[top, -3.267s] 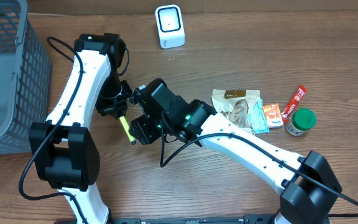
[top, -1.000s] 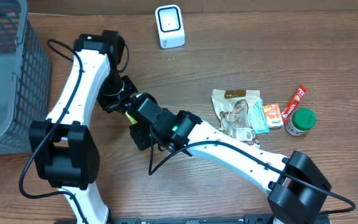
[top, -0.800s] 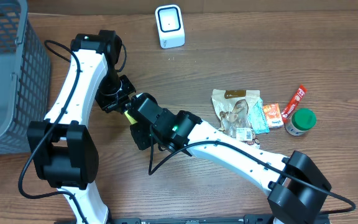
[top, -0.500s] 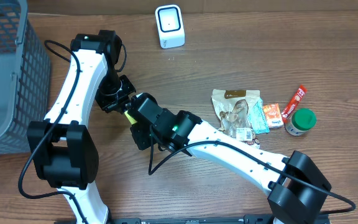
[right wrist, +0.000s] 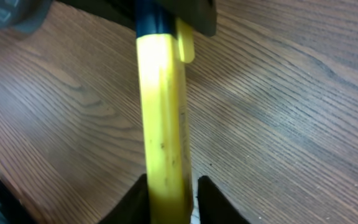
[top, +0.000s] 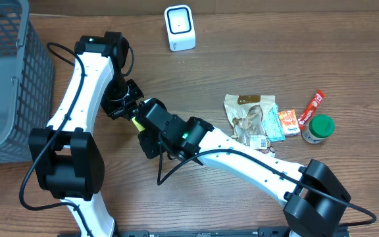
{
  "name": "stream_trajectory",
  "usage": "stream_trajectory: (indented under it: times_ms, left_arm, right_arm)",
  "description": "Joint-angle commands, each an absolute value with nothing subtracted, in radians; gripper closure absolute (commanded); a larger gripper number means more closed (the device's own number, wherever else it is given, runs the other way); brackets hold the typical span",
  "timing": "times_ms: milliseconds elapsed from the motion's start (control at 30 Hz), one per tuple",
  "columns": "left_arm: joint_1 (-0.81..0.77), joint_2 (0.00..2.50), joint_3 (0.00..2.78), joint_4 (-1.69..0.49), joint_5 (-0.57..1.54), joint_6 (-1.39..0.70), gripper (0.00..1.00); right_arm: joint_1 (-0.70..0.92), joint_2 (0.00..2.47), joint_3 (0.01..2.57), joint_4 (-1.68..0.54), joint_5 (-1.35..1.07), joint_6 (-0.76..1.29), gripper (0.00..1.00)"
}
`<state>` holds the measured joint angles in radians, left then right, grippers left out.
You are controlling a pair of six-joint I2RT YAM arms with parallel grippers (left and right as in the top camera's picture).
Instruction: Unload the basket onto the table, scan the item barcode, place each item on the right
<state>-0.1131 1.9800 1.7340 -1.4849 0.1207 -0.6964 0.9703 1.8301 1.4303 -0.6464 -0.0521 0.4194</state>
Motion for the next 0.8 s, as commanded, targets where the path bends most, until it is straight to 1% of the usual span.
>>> stream_trajectory:
  times_ms: [0,67,133,167,200,233,300,333,367,400,433,467,567,633,767]
  left_arm:
    - [-0.112,1.979,1.733,-1.487,0.133,-0.677,0.96]
    - [-0.112,1.979,1.733,-1.487,0.132,-0.677,0.96]
    - [-0.112,1.979,1.733,-1.485,0.132,-0.677,0.90]
    - [-0.112,1.979,1.733,-1.483,0.132,-0.677,0.79]
    - [-0.112,1.979,1.733,-1.480,0.132,-0.677,0.71]
    - [-0.111,1.979,1.733,-1.478,0.132,-0.677,0.59]
    - [-0.110,1.979,1.733,-1.471,0.131,-0.674,0.50]
    - [-0.110,1.979,1.734,-1.465,0.131,-0.667,0.43]
    - [-0.110,1.979,1.734,-1.457,0.132,-0.653,0.26]
    - [-0.109,1.979,1.735,-1.453,0.131,-0.646,0.20]
    - [-0.106,1.979,1.737,-1.453,0.132,-0.637,0.17]
    - [-0.094,1.979,1.743,-1.451,0.132,-0.616,0.16]
    - [-0.057,1.979,1.754,-1.450,0.184,-0.546,0.17]
    - [-0.007,1.979,1.759,-1.448,0.297,-0.461,0.18]
    - [0.080,1.979,1.759,-1.438,0.546,-0.268,0.19]
  right_arm:
    - [0.975,1.795,1.422,-0.641,-0.046,0.419,0.81]
    - [0.975,1.795,1.422,-0.641,-0.046,0.419,0.83]
    - [0.975,1.795,1.422,-0.641,-0.046,0.419,0.83]
    - [0.975,1.795,1.422,-0.641,-0.046,0.419,0.83]
    - [0.975,1.795,1.422,-0.641,-0.046,0.419,0.83]
    - [0.973,1.795,1.422,-0.641,-0.046,0.419,0.84]
    - [0.972,1.795,1.422,-0.641,-0.046,0.419,0.84]
    - [0.972,1.795,1.422,-0.640,-0.046,0.419,0.84]
    - [0.971,1.795,1.422,-0.638,-0.046,0.419,0.84]
    - [0.969,1.795,1.422,-0.638,-0.046,0.419,0.84]
    - [0.966,1.795,1.422,-0.638,-0.046,0.419,0.84]
    - [0.957,1.795,1.422,-0.638,-0.063,0.420,0.85]
    - [0.917,1.795,1.422,-0.630,-0.173,0.420,0.86]
    - [0.876,1.795,1.422,-0.622,-0.281,0.420,0.89]
    - [0.804,1.795,1.422,-0.589,-0.492,0.420,0.90]
